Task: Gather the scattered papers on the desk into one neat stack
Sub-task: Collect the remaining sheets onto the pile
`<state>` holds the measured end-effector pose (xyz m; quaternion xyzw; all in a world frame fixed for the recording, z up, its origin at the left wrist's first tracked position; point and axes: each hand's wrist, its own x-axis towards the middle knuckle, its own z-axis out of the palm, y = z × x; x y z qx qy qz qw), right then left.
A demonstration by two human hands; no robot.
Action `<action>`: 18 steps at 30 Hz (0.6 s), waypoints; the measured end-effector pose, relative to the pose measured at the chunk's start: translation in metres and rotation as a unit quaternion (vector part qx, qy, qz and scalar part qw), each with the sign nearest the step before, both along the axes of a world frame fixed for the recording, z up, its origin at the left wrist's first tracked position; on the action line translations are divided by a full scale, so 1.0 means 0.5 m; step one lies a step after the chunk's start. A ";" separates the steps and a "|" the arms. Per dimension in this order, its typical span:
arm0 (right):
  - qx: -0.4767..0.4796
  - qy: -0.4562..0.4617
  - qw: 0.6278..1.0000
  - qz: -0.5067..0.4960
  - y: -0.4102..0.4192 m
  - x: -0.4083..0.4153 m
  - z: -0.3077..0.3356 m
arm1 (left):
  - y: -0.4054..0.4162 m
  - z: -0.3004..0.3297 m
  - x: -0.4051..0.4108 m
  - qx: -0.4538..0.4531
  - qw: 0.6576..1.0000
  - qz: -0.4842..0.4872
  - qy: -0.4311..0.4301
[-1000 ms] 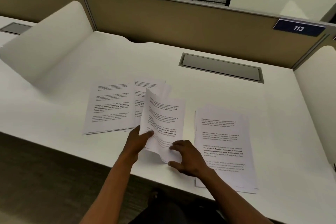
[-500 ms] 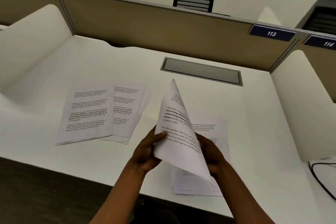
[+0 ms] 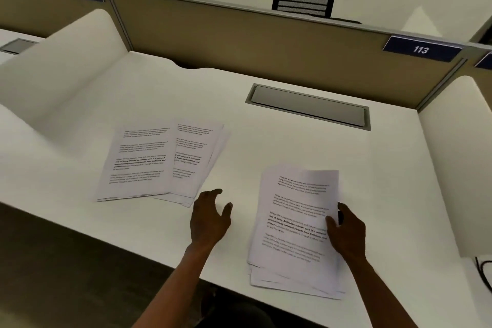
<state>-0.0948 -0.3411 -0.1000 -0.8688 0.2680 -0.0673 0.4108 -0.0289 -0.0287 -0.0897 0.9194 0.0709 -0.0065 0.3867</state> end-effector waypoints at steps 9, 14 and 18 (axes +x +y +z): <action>-0.154 -0.067 0.983 -0.072 0.035 0.031 0.005 | 0.099 -0.050 0.093 0.246 0.968 -0.003 0.050; -0.111 -0.111 0.987 0.041 0.120 0.064 0.032 | 0.102 -0.053 0.103 0.302 0.952 -0.050 0.020; -0.054 -0.115 0.981 0.147 0.198 0.085 0.044 | 0.097 -0.040 0.108 0.366 0.924 -0.112 0.019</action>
